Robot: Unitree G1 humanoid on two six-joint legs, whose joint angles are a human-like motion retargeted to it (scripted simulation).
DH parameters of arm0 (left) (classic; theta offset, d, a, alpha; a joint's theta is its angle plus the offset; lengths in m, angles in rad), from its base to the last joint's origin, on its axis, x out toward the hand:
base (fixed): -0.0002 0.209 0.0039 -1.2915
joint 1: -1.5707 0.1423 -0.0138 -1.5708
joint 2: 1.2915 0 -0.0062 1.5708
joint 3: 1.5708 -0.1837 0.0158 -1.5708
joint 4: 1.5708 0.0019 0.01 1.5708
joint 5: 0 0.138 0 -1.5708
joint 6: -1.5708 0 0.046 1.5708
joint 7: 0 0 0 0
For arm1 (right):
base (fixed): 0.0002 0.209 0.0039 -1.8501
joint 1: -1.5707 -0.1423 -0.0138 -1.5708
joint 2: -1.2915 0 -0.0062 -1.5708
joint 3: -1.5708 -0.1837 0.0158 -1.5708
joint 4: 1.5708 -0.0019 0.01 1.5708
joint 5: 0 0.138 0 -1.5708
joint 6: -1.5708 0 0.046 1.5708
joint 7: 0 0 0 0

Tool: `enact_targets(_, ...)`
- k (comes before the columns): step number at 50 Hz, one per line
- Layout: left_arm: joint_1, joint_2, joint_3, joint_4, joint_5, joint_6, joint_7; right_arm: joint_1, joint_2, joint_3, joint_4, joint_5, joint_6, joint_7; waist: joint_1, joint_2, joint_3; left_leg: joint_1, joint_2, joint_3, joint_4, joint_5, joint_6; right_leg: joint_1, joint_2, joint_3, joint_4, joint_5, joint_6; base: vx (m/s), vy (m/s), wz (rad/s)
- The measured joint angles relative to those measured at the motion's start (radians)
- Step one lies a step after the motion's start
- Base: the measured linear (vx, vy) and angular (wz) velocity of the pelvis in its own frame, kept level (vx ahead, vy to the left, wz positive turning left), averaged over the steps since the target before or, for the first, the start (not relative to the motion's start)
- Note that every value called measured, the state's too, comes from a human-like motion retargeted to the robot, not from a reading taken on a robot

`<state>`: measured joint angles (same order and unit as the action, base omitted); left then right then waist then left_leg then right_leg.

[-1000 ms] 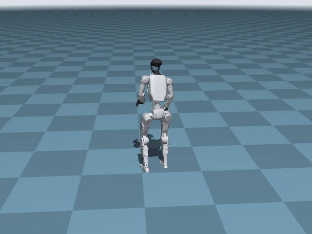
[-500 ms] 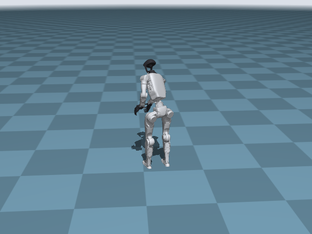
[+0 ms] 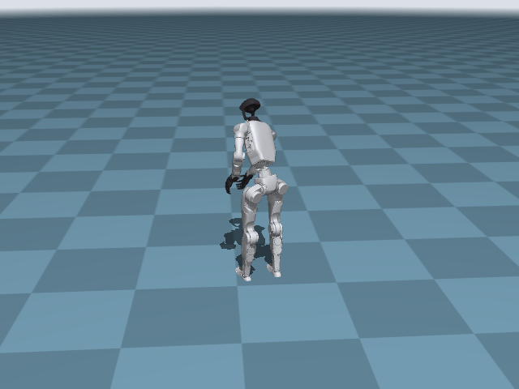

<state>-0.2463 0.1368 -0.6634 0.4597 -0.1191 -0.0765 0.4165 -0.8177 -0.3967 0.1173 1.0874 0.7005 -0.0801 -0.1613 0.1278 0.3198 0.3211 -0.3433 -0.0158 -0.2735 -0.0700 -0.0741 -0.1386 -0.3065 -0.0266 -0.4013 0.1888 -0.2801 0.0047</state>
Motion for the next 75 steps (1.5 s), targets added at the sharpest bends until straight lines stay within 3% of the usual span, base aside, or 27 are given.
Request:
enact_targets(22, -0.001, -0.006, -0.025, -0.004, -0.178, 0.027, -0.245, 0.031, -0.031, 0.021, 0.013, 0.081, 0.058, 0.225, -0.008, 0.133, -0.006, -0.003, 0.008, -0.039, 0.001, 0.001, -0.041, 0.053, 0.032, -0.048, -0.068, 0.02, -0.05, 0.02, -0.04, 0.22)
enact_targets(39, 0.021, 0.0, -0.014, -0.017, -0.338, 0.071, -0.461, 0.079, -0.097, 0.031, -0.017, 0.045, 0.115, 0.357, -0.01, 0.188, -0.007, -0.002, 0.017, -0.044, 0.002, -0.003, -0.068, 0.079, 0.053, -0.075, -0.089, 0.02, -0.083, 0.01, -0.03, 0.12)
enact_targets(57, 0.029, 0.029, -0.007, -0.007, -0.419, 0.114, -0.634, 0.171, -0.138, 0.058, -0.018, -0.095, 0.145, 0.392, -0.022, 0.18, -0.043, 0.018, 0.032, -0.064, 0.004, -0.017, -0.088, 0.124, 0.081, -0.104, -0.102, 0.016, -0.117, 0.01, -0.03, 0.14)
enact_targets(75, 0.027, 0.074, 0.045, -0.007, -0.49, 0.178, -0.819, 0.453, -0.155, 0.129, -0.15, -0.437, 0.188, 0.485, -0.021, 0.046, -0.168, 0.07, 0.034, -0.152, 0.006, -0.031, -0.116, 0.227, 0.122, -0.171, -0.131, 0.019, -0.155, 0.02, -0.05, 0.4)
